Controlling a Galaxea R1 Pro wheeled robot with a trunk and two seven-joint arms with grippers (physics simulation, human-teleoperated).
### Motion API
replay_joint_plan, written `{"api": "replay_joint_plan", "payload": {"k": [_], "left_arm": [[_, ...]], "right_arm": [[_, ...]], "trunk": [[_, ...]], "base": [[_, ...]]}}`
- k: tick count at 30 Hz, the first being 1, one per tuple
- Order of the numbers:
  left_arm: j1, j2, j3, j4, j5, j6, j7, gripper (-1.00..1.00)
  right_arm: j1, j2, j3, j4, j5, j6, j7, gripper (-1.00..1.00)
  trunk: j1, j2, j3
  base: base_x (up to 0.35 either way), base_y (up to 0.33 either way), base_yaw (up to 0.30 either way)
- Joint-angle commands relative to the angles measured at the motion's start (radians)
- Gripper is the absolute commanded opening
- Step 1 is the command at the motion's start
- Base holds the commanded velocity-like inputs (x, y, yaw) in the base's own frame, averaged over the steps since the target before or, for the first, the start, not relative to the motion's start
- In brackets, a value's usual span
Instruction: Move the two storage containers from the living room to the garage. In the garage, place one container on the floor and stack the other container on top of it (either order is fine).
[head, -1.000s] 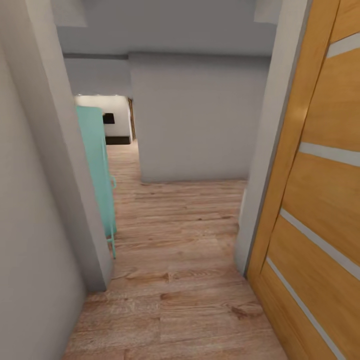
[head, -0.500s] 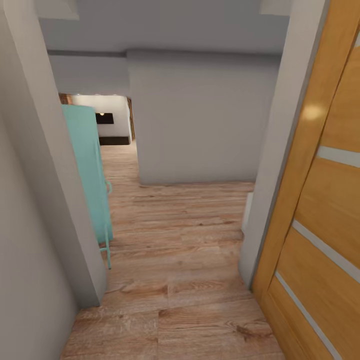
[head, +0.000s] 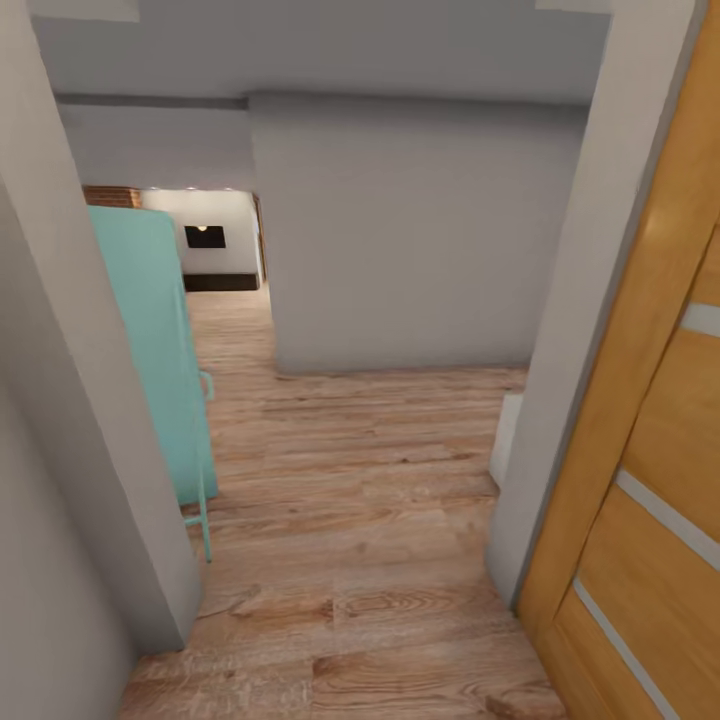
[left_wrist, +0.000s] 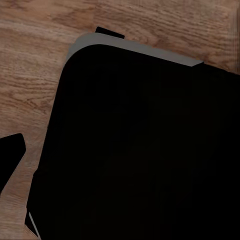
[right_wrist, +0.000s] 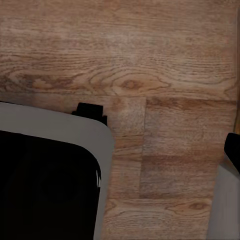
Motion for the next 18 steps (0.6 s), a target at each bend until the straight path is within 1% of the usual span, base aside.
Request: {"api": "replay_joint_plan", "payload": {"k": [1, 18], "left_arm": [[0.000, -0.001, 0.001, -0.001, 0.004, -0.002, 0.000, 1.00], [0.000, 0.000, 0.001, -0.001, 0.004, -0.002, 0.000, 1.00]], "right_arm": [[-0.001, 0.001, 0.008, 0.003, -0.009, -0.006, 0.002, 1.00], [-0.001, 0.001, 0.008, 0.003, -0.009, -0.004, 0.002, 1.00]], "trunk": [[0.001, 0.000, -0.001], [0.001, 0.000, -0.001]], "base": [[0.322, 0.000, 0.000], [0.322, 0.000, 0.000]]}}
